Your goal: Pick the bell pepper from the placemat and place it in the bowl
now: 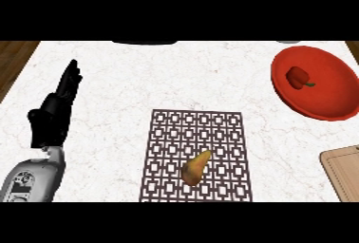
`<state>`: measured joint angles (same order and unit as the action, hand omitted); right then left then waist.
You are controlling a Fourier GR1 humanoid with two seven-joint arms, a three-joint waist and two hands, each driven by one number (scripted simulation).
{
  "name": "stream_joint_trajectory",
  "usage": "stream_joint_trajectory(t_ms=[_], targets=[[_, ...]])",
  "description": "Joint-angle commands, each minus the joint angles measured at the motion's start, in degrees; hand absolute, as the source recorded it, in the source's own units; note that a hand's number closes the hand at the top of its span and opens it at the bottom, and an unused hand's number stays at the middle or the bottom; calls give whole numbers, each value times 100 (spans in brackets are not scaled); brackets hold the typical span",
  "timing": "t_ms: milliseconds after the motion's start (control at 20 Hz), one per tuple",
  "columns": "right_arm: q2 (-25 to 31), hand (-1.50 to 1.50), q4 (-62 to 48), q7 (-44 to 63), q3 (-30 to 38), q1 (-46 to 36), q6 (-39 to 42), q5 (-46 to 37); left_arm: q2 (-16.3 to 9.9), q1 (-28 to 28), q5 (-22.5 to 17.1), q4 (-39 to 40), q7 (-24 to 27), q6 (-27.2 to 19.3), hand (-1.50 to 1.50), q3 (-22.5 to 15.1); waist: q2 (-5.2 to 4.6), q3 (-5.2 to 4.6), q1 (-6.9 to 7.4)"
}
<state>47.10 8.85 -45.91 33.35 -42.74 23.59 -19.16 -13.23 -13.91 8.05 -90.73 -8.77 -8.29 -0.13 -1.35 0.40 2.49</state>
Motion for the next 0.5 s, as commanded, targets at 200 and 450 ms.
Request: stream_joint_trajectory(t_ms=[200,450], targets=[[181,-150,139,-920,-70,665,1064,57,-191,61,-136,-184,-46,124,0,235,40,2,-27],[29,-150,284,-1149,-133,887,1098,117,61,270,47,-172,119,17,0,-46,44,4,-49]])
